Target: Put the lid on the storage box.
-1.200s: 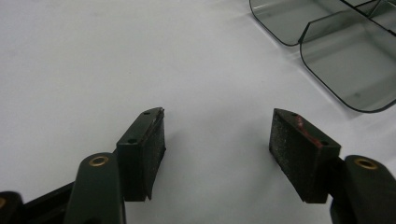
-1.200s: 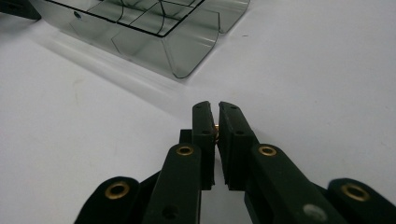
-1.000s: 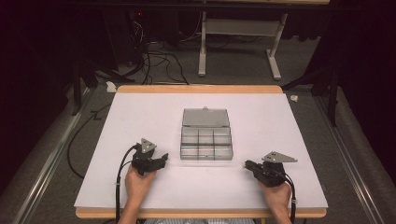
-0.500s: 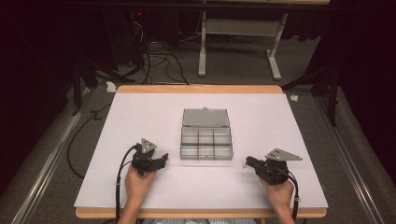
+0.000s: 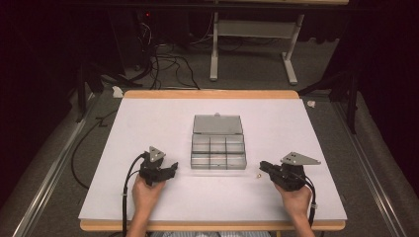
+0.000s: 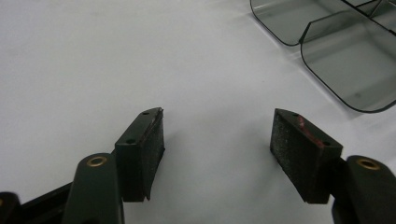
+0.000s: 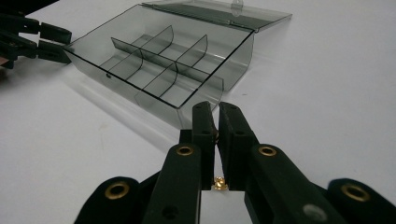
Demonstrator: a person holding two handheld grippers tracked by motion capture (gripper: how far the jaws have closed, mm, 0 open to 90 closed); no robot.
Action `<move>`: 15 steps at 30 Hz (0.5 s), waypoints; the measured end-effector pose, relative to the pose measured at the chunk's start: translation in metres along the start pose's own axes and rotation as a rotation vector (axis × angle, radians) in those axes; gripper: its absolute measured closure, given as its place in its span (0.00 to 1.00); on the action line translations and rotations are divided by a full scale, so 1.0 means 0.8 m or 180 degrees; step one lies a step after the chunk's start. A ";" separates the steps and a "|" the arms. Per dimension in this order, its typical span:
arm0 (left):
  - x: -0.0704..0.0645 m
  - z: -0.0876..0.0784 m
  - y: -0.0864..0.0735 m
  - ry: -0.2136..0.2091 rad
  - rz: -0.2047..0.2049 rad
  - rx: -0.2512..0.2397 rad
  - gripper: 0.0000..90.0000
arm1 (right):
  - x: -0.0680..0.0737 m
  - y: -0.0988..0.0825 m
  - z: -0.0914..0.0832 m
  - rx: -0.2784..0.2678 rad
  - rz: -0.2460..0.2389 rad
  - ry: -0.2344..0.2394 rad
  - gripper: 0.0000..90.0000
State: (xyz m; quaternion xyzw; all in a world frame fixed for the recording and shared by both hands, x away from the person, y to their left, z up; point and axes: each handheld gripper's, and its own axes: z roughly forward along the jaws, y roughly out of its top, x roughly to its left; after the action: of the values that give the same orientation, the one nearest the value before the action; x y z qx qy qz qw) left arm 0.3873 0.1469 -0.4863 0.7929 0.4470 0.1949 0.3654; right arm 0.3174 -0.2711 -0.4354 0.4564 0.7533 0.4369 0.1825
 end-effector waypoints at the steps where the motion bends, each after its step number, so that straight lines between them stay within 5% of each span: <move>1: 0.000 0.000 0.000 0.0002 0.0000 -0.0002 0.39 | -0.001 0.002 0.001 -0.0003 -0.0001 0.0013 0.96; 15: 0.000 0.000 0.000 0.0007 0.0007 0.0005 0.39 | 0.006 0.038 0.022 -0.0071 -0.0120 0.0219 0.96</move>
State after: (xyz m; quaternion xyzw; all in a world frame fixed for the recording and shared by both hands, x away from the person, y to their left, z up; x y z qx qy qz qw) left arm 0.3872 0.1467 -0.4862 0.7934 0.4468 0.1959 0.3641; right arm 0.3428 -0.2523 -0.4198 0.4249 0.7627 0.4572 0.1697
